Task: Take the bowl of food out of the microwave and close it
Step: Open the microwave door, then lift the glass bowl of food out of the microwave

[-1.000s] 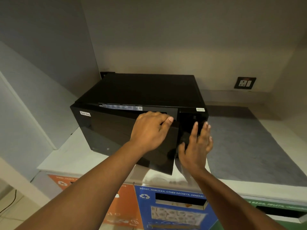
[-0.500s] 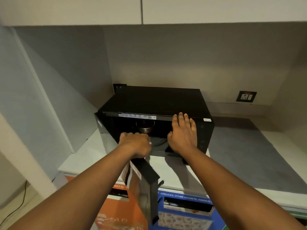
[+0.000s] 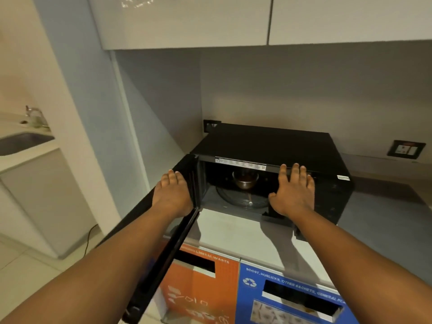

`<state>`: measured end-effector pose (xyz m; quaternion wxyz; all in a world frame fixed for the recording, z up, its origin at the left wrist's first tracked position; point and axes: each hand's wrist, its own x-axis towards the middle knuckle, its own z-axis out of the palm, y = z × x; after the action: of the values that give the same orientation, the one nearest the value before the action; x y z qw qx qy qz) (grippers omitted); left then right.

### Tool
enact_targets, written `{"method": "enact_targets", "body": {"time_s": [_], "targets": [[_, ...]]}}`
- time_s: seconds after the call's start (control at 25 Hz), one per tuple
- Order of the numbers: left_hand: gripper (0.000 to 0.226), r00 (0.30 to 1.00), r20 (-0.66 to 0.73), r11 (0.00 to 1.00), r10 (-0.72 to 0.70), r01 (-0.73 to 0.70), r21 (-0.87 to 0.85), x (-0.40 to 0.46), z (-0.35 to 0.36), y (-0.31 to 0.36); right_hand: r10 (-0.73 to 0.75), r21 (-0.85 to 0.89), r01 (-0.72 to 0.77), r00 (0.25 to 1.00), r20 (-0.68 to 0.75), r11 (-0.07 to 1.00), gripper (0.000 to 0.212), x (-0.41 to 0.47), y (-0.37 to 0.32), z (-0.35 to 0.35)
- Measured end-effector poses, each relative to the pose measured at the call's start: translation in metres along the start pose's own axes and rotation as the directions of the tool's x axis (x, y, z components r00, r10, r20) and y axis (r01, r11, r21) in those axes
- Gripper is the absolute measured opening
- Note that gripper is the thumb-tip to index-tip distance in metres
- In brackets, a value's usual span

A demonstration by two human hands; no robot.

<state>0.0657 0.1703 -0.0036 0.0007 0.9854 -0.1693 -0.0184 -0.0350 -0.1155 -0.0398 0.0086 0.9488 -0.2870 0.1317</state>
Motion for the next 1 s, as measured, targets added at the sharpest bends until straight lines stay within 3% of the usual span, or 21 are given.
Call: {"method": "enact_targets", "body": {"time_s": [0.36, 0.72, 0.8, 0.88, 1.0], "targets": [[0.079, 0.98, -0.16, 0.993, 0.115, -0.108, 0.056, 0.001, 0.014, -0.019, -0.018, -0.027, 0.019, 1.0, 0.012, 0.999, 0.099, 0.002, 0.001, 0.001], [0.073, 0.928, -0.248, 0.961, 0.277, -0.269, 0.068, -0.005, 0.018, -0.033, -0.007, 0.03, 0.001, 0.978, 0.206, 1.0, 0.105, 0.003, 0.01, -0.014], [0.068, 0.892, -0.311, 0.942, 0.329, -0.334, 0.038, -0.008, 0.022, -0.034, -0.007, 0.081, -0.007, 0.986, 0.169, 0.997, 0.1, -0.003, 0.005, -0.016], [0.063, 0.83, -0.439, 0.916, 0.344, -0.4, -0.039, -0.009, 0.029, -0.031, -0.035, 0.161, 0.029, 0.999, 0.036, 0.987, 0.088, -0.017, -0.005, -0.012], [0.055, 0.78, -0.575, 0.826, 0.247, -0.48, -0.296, -0.007, 0.046, -0.013, 0.007, 0.465, 0.011, 0.999, -0.036, 0.886, 0.067, -0.039, -0.025, 0.007]]}}
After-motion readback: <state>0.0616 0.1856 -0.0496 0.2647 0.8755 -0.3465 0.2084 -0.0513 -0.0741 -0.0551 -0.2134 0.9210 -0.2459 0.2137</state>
